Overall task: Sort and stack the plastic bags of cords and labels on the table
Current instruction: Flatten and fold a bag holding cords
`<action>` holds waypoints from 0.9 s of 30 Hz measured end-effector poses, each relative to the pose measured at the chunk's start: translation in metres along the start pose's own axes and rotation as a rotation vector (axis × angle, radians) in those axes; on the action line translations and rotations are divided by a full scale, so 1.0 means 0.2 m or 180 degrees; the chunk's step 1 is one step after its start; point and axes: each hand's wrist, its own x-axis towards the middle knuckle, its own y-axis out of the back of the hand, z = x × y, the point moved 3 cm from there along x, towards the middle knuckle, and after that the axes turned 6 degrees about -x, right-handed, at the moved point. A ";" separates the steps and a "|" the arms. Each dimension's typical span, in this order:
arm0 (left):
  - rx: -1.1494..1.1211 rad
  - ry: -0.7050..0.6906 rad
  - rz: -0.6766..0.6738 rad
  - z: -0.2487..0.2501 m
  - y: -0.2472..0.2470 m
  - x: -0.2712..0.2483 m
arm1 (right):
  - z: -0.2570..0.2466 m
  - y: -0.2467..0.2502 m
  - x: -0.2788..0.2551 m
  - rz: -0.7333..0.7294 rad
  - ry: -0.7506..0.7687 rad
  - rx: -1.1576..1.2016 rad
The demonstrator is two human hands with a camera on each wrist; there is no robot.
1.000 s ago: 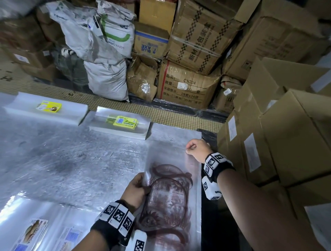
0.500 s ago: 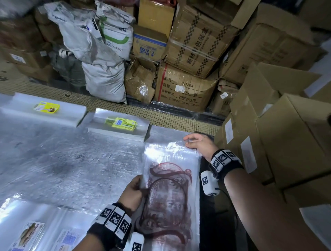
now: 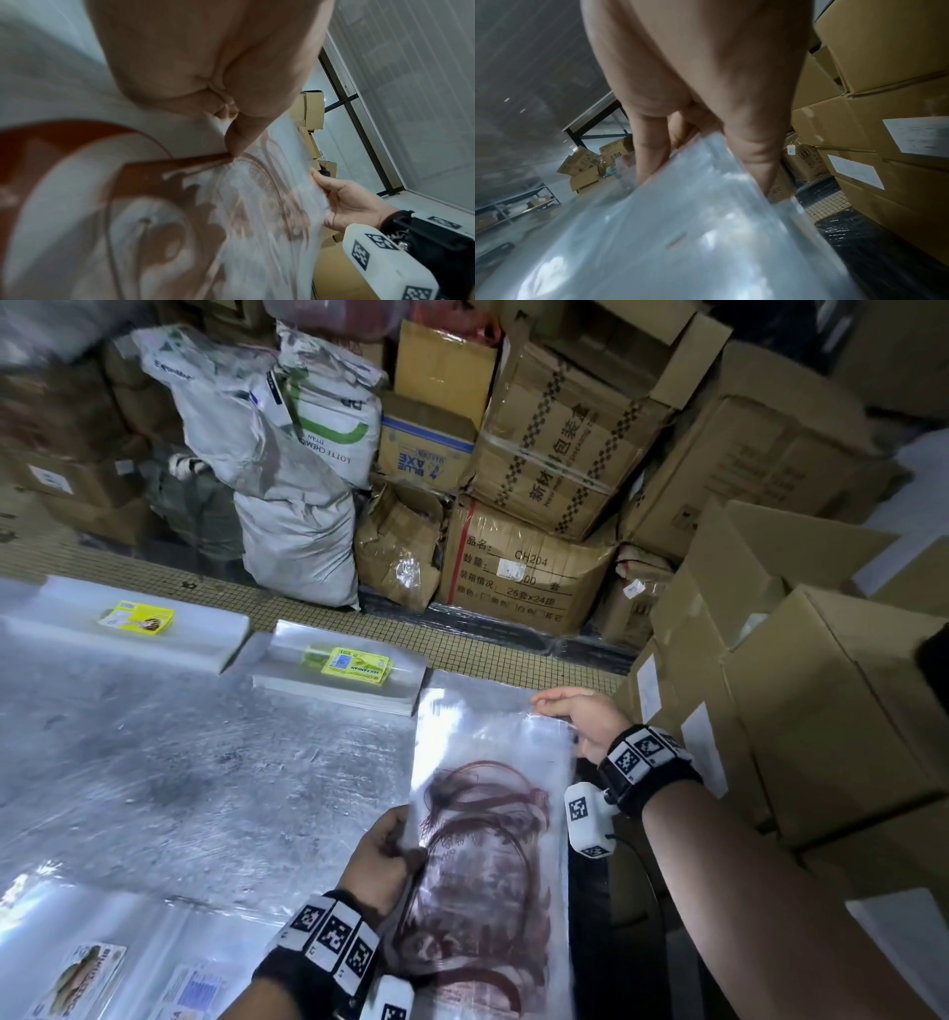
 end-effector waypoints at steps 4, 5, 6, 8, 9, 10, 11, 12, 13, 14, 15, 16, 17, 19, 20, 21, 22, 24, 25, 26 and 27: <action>0.0015 -0.0030 -0.0021 0.01 0.00 -0.02 | -0.04 0.02 -0.01 0.0026 0.0053 0.0013; -0.0003 -0.0028 -0.0006 0.01 0.00 -0.02 | -0.06 0.02 -0.01 0.0059 0.0099 -0.0046; -0.0028 -0.0022 0.0001 0.01 0.00 -0.02 | -0.07 0.02 -0.01 0.0096 0.0147 -0.0159; -0.0055 -0.0002 -0.0024 0.01 0.00 -0.02 | -0.09 0.03 -0.02 0.0182 0.0231 -0.0266; -0.0055 -0.0007 -0.0052 0.01 0.00 -0.02 | -0.10 0.04 -0.02 0.0208 0.0248 -0.0315; -0.0043 -0.0022 -0.0058 0.00 0.00 -0.02 | -0.10 0.04 -0.02 0.0197 0.0240 -0.0364; -0.0016 -0.0044 -0.0045 0.00 0.00 -0.02 | -0.10 0.04 -0.02 0.0181 0.0228 -0.0367; 0.0008 -0.0060 -0.0027 0.00 0.00 -0.02 | -0.10 0.04 -0.02 0.0196 0.0234 -0.0283; 0.0025 -0.0066 -0.0018 0.00 0.00 -0.02 | -0.10 0.05 -0.02 0.0245 0.0253 -0.0225; 0.0041 -0.0059 -0.0020 0.00 0.00 -0.02 | -0.10 0.05 -0.02 0.0287 0.0292 -0.0196; 0.0049 -0.0052 -0.0026 0.00 0.01 -0.02 | -0.10 0.05 -0.02 0.0307 0.0348 -0.0227; 0.0054 -0.0045 -0.0011 0.00 0.01 -0.01 | -0.10 0.05 -0.02 0.0334 0.0429 -0.0228; 0.0059 -0.0046 0.0019 0.00 0.01 -0.01 | -0.10 0.04 -0.02 0.0384 0.0524 -0.0224; 0.0056 -0.0056 0.0075 -0.01 0.01 -0.01 | -0.10 0.04 -0.02 0.0500 0.0712 -0.0199; 0.0068 -0.0062 0.0077 0.00 0.01 -0.01 | -0.09 0.03 -0.02 0.0534 0.0786 -0.0192; 0.0094 -0.0061 0.0075 0.00 0.00 -0.02 | -0.08 0.03 -0.02 0.0579 0.0826 -0.0196; 0.0114 -0.0051 0.0075 0.00 0.00 -0.02 | -0.08 0.03 -0.02 0.0634 0.0858 -0.0175; 0.0119 -0.0037 0.0053 0.01 0.01 -0.02 | -0.06 0.03 -0.01 0.0723 0.0871 -0.0135; 0.0133 -0.0032 0.0042 0.01 0.02 -0.03 | -0.05 0.04 -0.01 0.0761 0.0866 -0.0104; 0.0155 -0.0033 0.0044 0.01 0.01 -0.03 | -0.05 0.03 -0.01 0.0779 0.0884 -0.0024; 0.0152 -0.0045 0.0056 0.02 0.01 -0.03 | -0.04 0.04 -0.02 0.0795 0.0894 0.0053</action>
